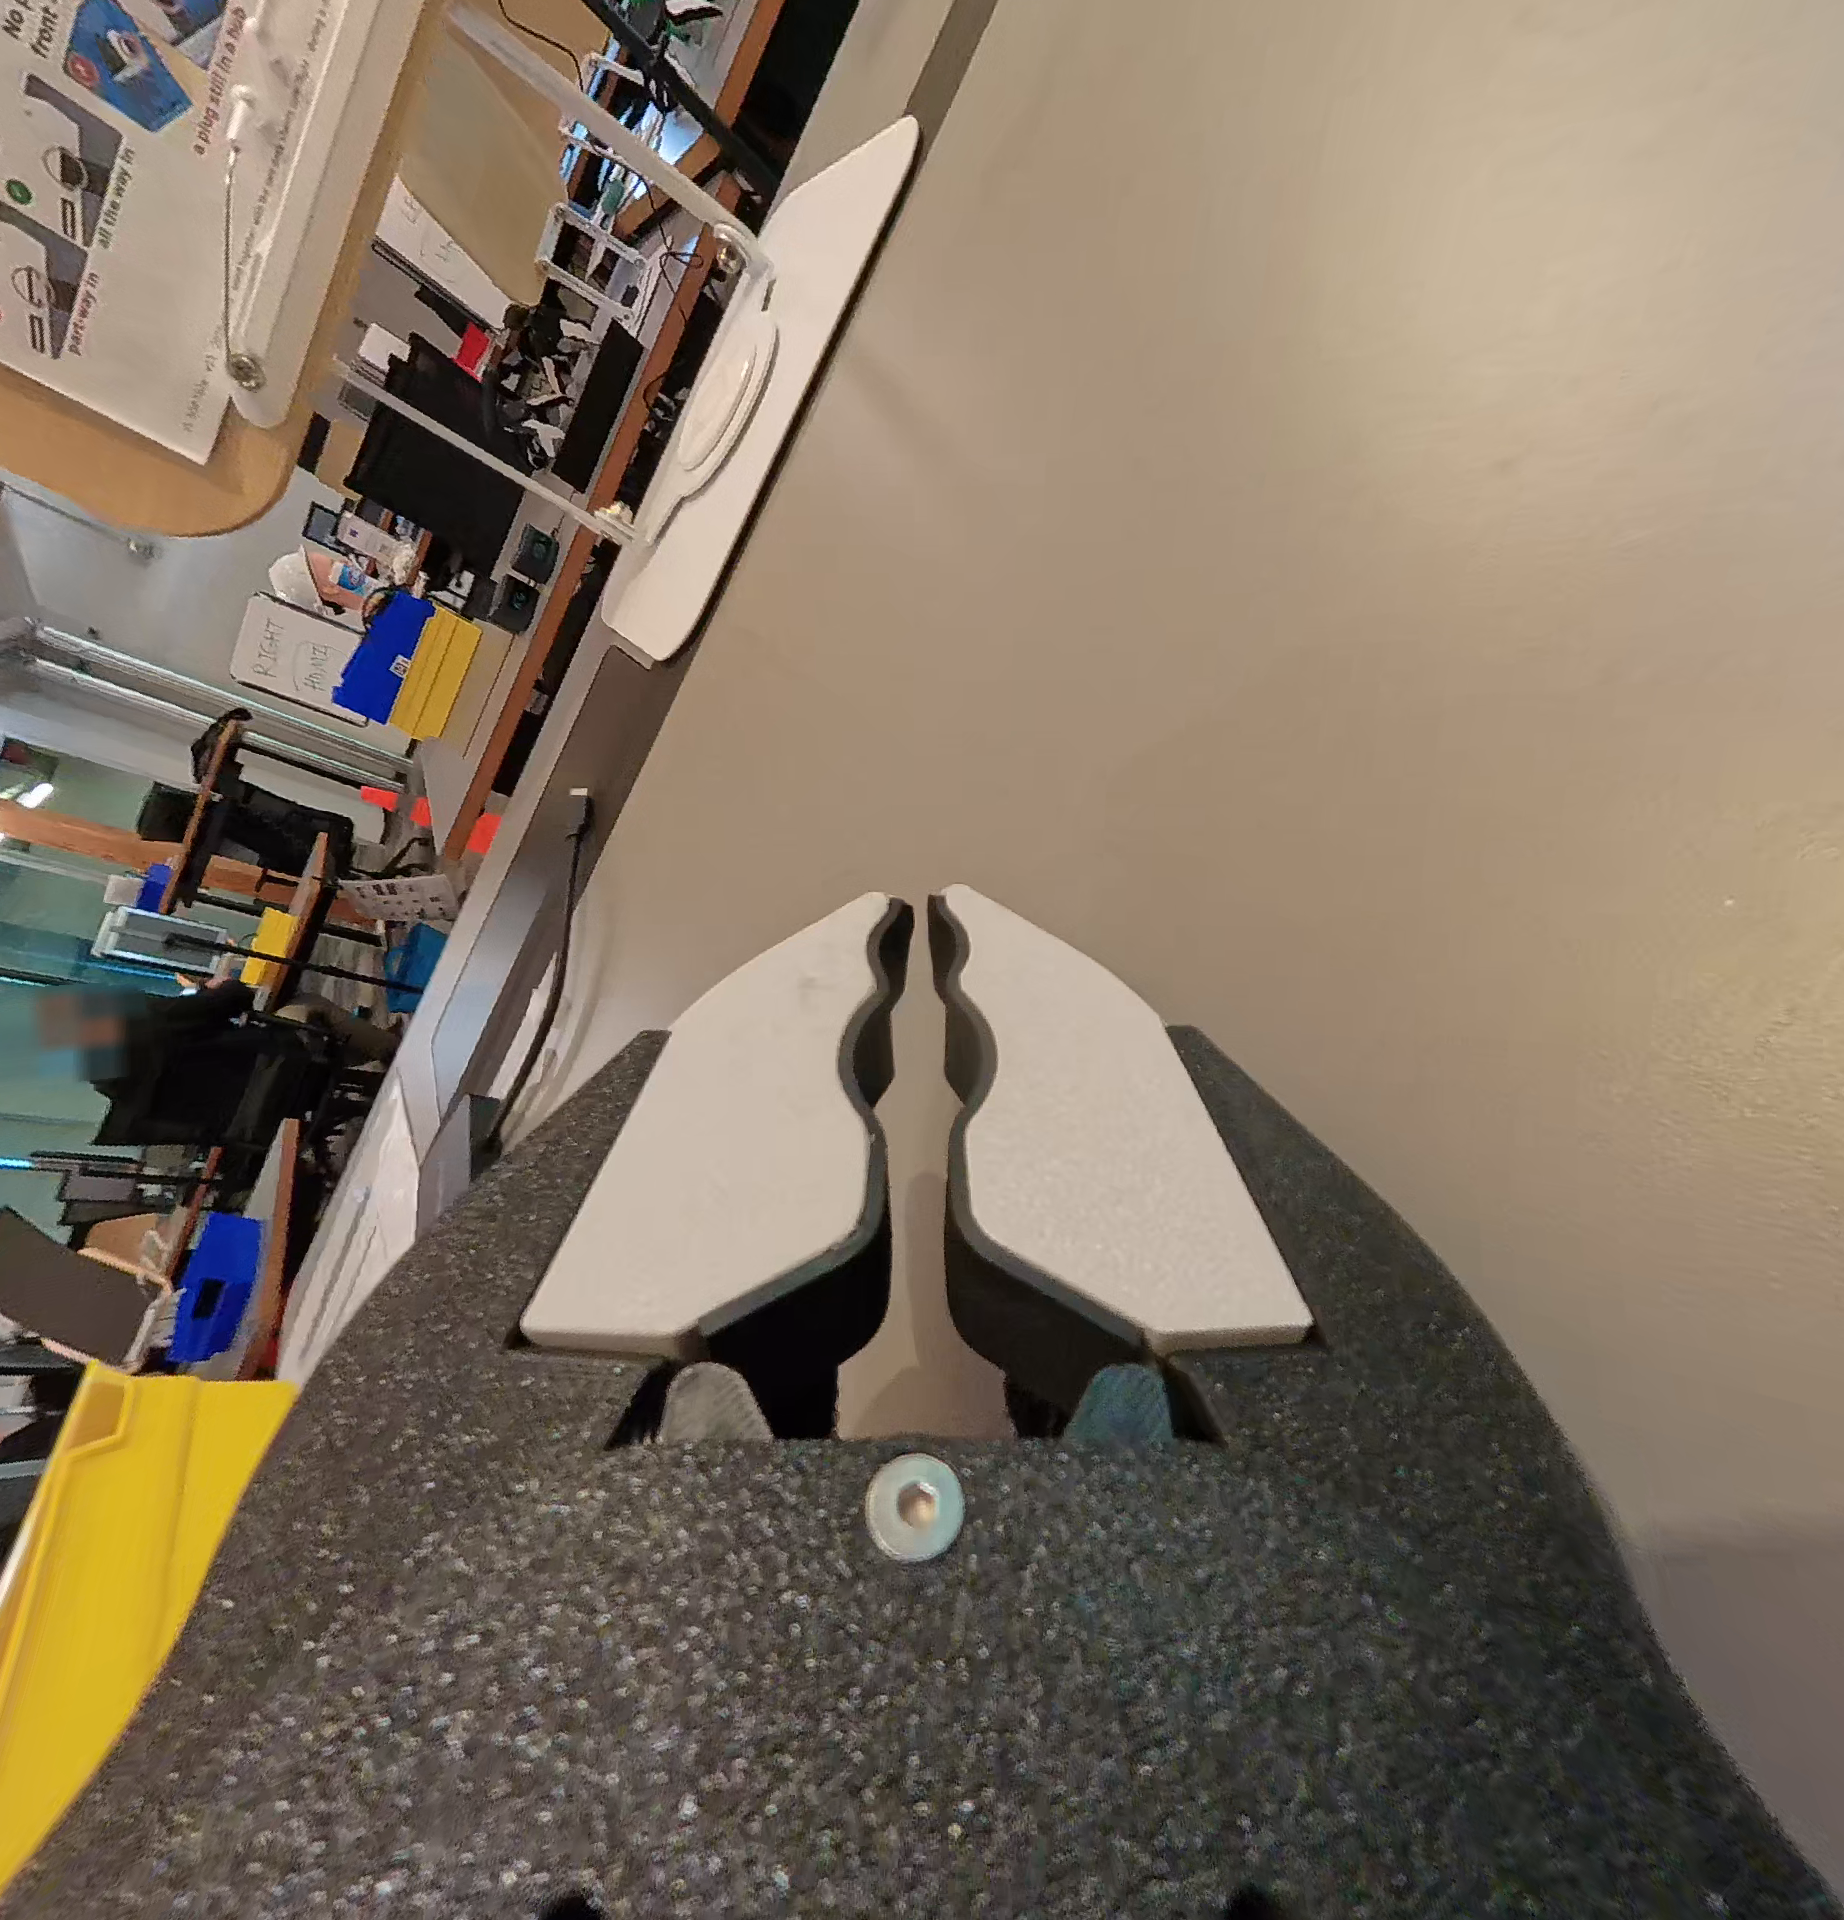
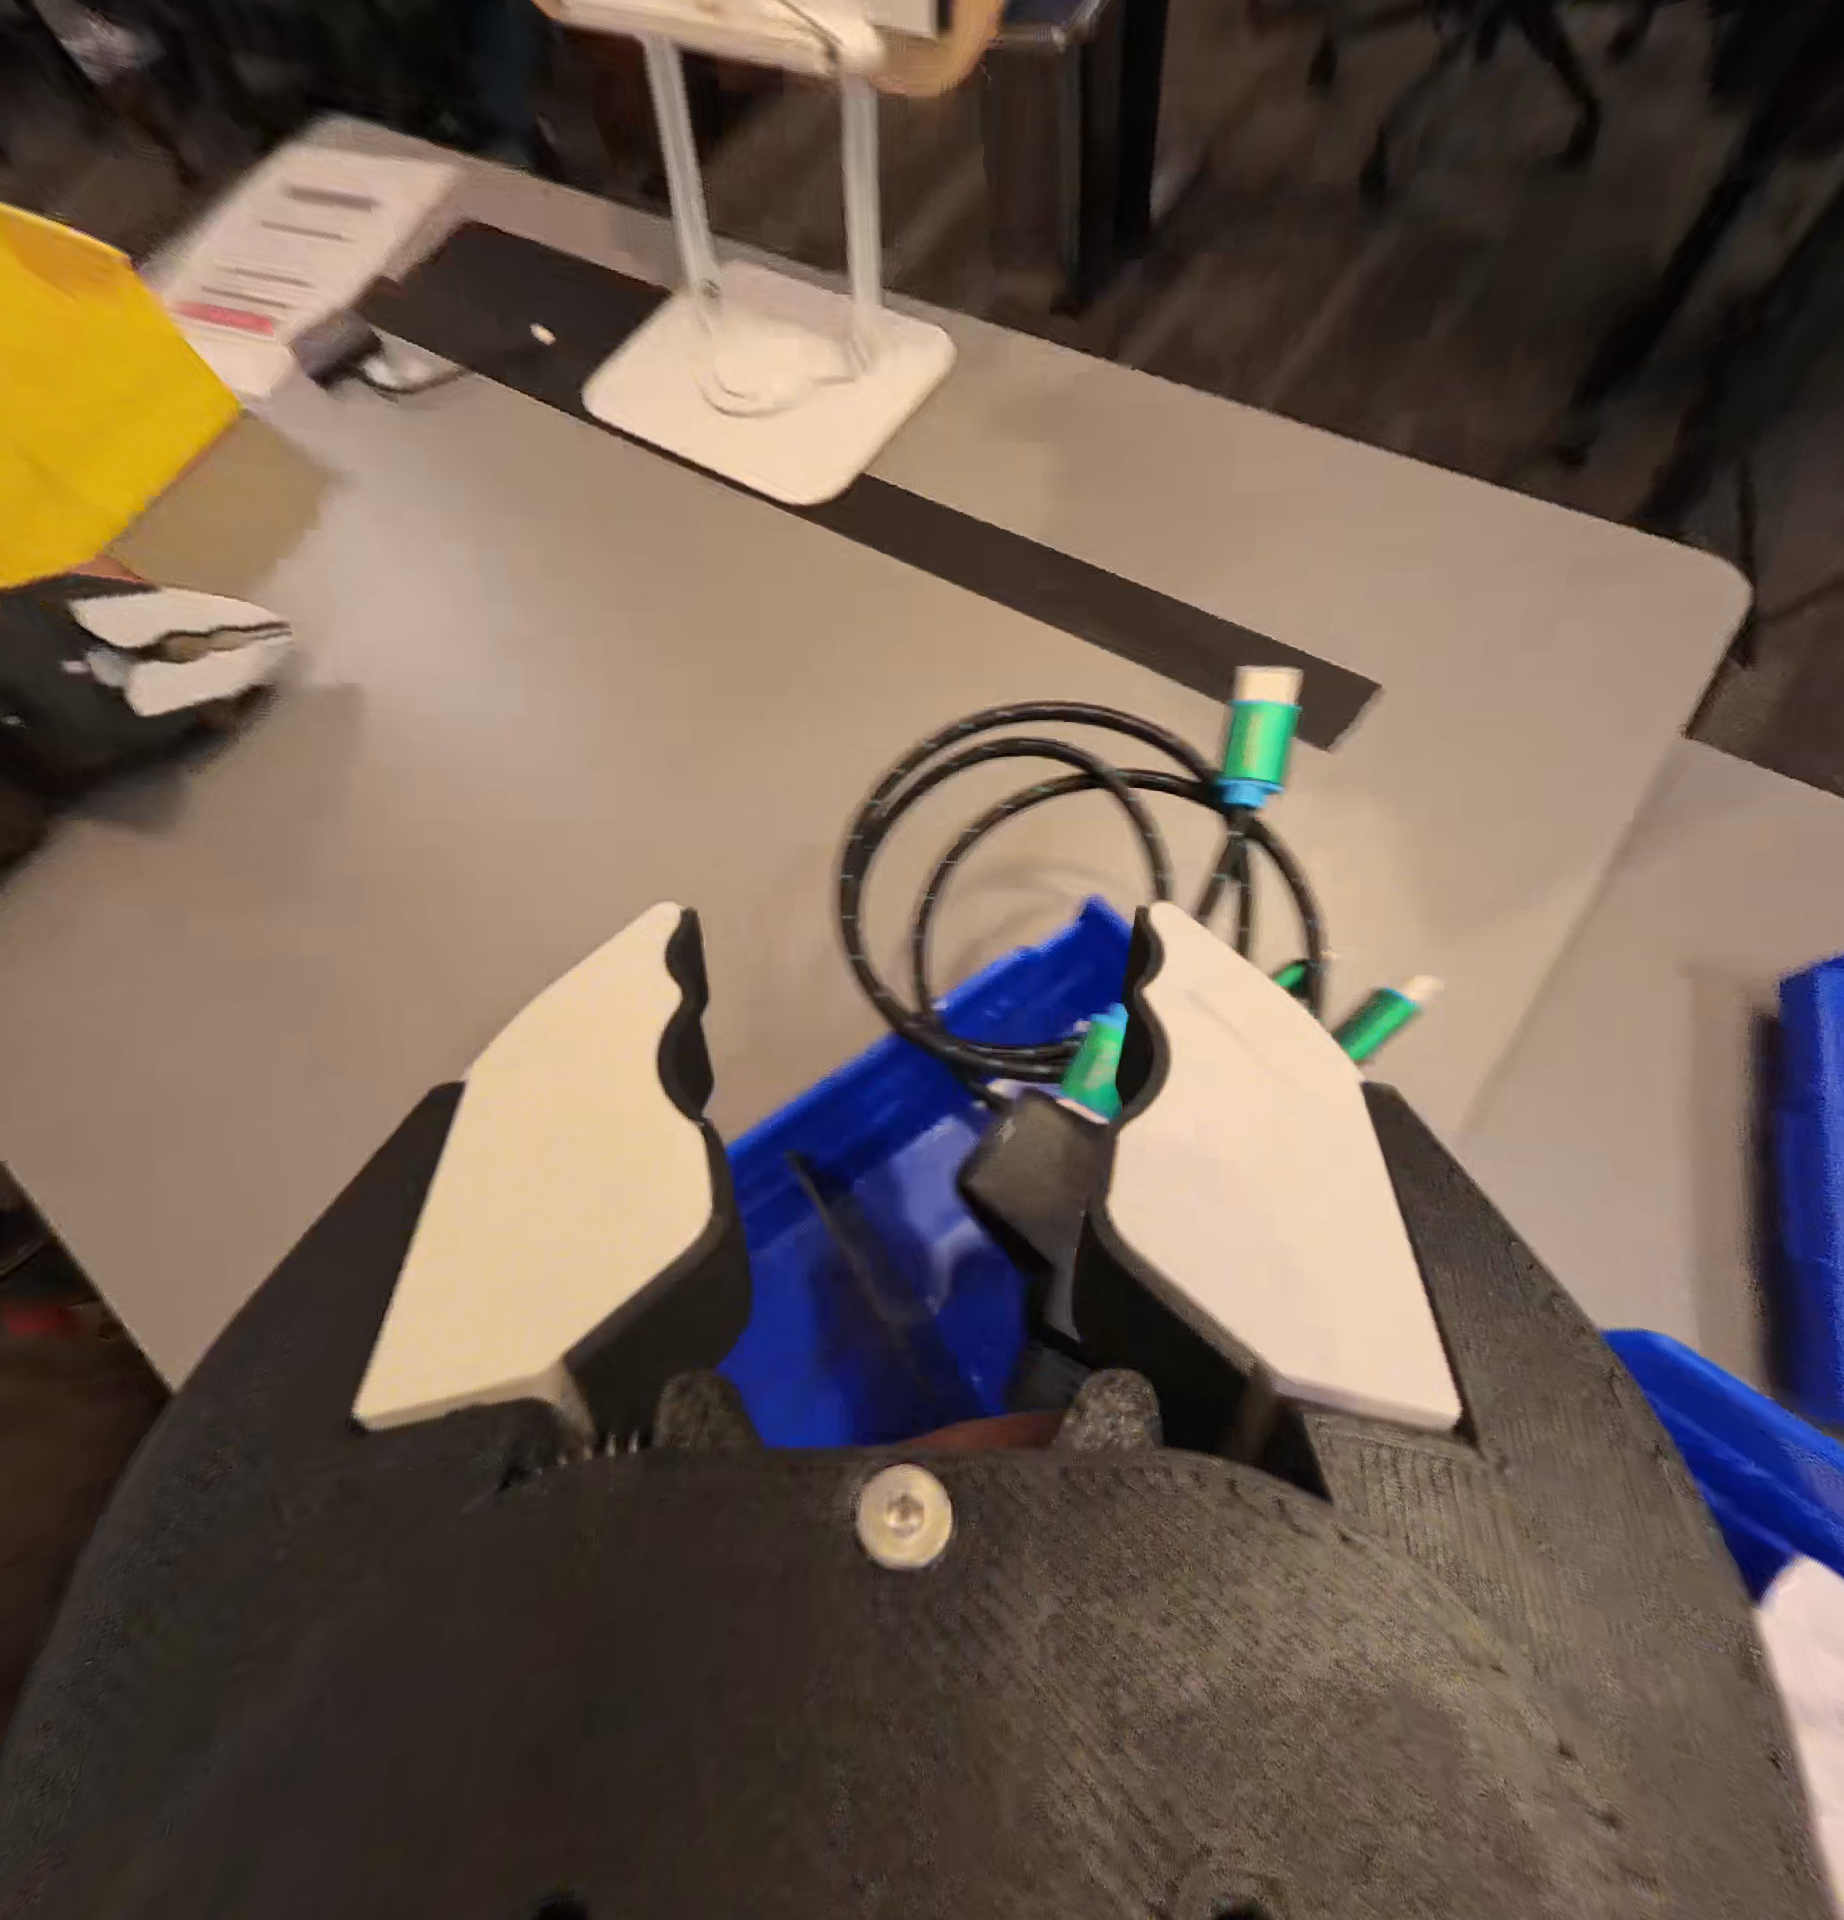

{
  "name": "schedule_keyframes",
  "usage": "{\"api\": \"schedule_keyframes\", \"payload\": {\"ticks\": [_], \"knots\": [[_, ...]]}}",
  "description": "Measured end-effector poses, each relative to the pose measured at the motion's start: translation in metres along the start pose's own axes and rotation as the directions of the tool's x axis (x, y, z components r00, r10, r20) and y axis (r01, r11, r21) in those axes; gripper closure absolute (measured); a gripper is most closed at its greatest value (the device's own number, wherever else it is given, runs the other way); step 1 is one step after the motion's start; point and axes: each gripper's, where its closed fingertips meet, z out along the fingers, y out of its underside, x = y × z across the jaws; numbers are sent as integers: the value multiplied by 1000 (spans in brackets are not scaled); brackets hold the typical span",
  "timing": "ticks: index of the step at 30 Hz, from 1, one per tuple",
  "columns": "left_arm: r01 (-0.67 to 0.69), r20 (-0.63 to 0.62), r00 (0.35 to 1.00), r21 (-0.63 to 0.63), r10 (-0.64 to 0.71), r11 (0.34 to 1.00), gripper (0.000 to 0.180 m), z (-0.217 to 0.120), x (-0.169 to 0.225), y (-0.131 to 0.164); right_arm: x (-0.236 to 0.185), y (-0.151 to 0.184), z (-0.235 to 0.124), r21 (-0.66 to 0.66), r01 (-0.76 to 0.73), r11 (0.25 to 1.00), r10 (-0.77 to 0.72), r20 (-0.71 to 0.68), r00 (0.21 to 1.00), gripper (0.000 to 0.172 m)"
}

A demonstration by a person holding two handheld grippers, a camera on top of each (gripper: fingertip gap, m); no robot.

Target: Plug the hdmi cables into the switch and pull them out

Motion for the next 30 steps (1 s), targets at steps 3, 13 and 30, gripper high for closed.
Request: {"api": "schedule_keyframes", "payload": {"ticks": [3,13,30], "knots": [[55,-15,998,17,-55,998,175,-5,-2,-1,-49,37,6,-38,118,992,-121,-60,991,93],[352,45,935,-24,-351,936,149,-66,-11,10,-151,146,33,101,43,994,-13,-279,960,95],[666,524,694,-209,-493,716,117,-212,-84,189,-125,203,77,-156,78,985,-147,-496,856,125]]}}
